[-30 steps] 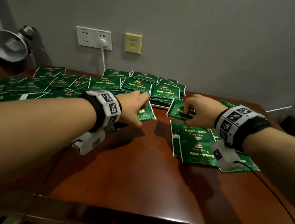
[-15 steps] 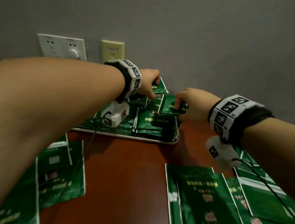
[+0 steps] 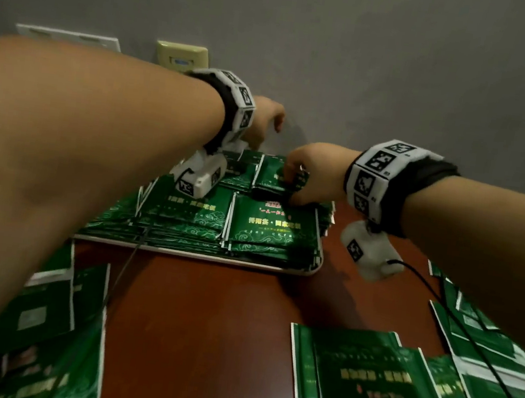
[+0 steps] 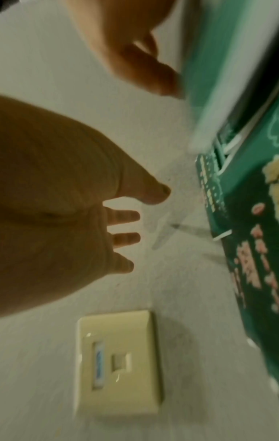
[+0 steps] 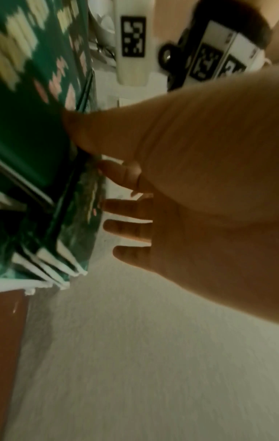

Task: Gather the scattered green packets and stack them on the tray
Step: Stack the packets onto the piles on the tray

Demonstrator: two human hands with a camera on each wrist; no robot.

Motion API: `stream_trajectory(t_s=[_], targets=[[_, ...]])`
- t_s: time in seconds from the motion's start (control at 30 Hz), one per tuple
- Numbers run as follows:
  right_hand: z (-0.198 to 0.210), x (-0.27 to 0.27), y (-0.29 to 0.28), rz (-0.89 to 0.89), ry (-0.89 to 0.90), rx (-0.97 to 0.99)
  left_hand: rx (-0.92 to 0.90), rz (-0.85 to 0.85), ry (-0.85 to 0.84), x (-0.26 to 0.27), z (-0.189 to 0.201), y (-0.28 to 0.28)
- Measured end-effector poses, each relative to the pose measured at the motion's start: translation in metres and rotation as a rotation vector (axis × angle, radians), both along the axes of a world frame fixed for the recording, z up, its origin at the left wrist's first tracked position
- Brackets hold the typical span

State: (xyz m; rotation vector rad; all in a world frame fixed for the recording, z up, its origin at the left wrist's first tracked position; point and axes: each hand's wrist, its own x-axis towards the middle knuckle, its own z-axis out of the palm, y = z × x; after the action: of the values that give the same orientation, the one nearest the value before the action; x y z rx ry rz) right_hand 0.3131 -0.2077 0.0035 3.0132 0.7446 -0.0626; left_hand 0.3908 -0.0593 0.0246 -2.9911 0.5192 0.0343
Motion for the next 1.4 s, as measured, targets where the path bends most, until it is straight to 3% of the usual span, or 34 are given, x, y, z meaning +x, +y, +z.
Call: stream_trajectory(t_s=[0.2, 0.4, 0.57, 0.67, 0.83, 0.97, 1.17, 1.4], targets=[[0.014, -0.035, -0.012, -0.065, -0.055, -0.012, 0.108, 0.032, -0.161, -0.048, 0.023, 0.034], [0.006, -0.125, -0.048, -0.175, 0.06, -0.083, 0.034, -0.025, -0.029, -0.14, 0.017, 0.033], [-0.023, -0.211, -0.065, -0.253, 0.27, -0.232, 0.015, -0.129, 0.092, -0.236, -0.007, 0.008], [-0.042, -0.254, -0.074, -0.302, 0.35, -0.223, 0.024, -0.192, 0.18, -0.287, -0.033, -0.011], [-0.062, -0.293, -0.064, -0.231, 0.231, -0.196, -0.036, -0.2, 0.268, -0.345, -0.078, -0.027], [-0.069, -0.309, -0.039, -0.175, 0.168, -0.066, -0.079, -0.119, 0.296, -0.37, -0.097, -0.017], [-0.06, -0.312, -0.024, -0.087, 0.056, 0.282, -0.238, -0.041, 0.284, -0.372, -0.094, 0.007], [-0.035, -0.312, -0.008, -0.036, -0.029, 0.61, -0.446, -0.079, 0.1, -0.371, -0.081, 0.018]])
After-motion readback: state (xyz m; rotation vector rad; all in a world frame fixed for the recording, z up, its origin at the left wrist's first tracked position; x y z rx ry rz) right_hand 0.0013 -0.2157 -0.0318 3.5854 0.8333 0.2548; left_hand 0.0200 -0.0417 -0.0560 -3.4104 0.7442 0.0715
